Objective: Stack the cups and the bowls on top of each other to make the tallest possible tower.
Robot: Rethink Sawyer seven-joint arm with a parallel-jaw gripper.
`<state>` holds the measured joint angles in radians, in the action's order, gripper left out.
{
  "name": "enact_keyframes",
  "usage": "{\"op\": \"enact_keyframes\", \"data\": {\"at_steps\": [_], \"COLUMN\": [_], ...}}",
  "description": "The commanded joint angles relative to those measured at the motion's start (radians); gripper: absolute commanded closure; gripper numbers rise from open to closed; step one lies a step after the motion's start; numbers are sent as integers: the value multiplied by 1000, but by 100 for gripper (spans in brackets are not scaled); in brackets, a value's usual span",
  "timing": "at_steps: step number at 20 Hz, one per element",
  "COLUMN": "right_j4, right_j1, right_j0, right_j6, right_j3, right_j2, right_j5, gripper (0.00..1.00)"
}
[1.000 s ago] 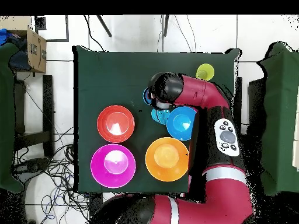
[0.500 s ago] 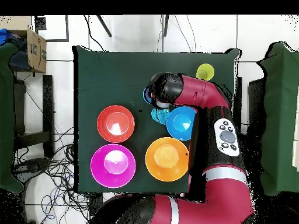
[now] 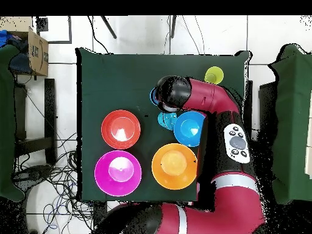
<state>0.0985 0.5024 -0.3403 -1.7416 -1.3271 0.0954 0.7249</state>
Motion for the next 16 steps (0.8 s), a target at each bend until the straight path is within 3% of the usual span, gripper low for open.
{"op": "enact_keyframes", "data": {"at_steps": [1,16], "right_j4": [78,86], "right_j1": [-29,-24], "right_j0": [-15,-12], "right_j6": [100,104], "right_j3": [-57,-68], "right_j2": [100,86], "right_j5": [-43,-20], "gripper": [100,100]}}
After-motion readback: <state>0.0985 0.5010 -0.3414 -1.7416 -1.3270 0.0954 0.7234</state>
